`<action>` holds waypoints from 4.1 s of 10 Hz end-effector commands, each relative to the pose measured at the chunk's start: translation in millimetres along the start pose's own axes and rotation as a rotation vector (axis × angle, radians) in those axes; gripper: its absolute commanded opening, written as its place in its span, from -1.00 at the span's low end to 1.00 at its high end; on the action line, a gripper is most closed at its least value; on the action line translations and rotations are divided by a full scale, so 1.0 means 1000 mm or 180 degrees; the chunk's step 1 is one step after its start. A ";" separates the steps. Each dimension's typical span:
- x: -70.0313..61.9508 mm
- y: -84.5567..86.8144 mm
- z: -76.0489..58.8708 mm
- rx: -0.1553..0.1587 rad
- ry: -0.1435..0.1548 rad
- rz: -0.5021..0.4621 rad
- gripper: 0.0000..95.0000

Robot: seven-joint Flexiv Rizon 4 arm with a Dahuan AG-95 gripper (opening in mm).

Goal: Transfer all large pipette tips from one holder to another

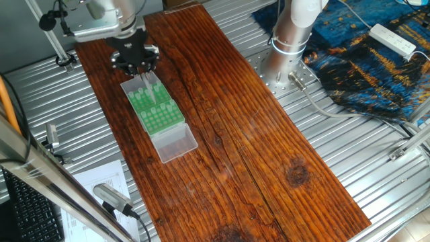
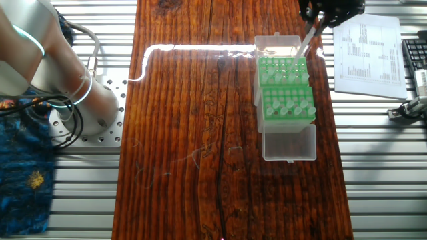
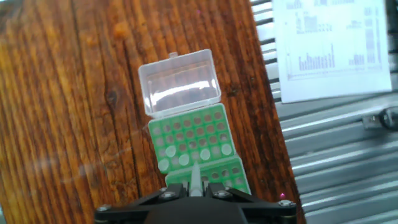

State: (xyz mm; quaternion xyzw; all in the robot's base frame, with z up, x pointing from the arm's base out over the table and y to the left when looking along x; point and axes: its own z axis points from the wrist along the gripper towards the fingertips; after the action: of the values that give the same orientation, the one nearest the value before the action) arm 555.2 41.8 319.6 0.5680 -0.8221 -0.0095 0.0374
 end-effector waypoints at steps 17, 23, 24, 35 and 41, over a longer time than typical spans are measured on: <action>-0.002 0.020 0.034 -0.0156 0.0002 0.1412 -1.00; -0.002 0.019 0.034 -0.0113 0.0001 0.1380 -1.00; -0.002 0.019 0.034 -0.0107 0.0003 0.1393 -1.00; -0.002 0.014 0.036 -0.0069 -0.0042 0.1380 -1.00; -0.002 0.011 0.038 -0.0053 -0.0035 0.1355 -1.00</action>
State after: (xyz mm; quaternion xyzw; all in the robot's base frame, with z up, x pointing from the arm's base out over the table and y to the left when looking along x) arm 542.8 46.4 282.6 0.3810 -0.9237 -0.0115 0.0394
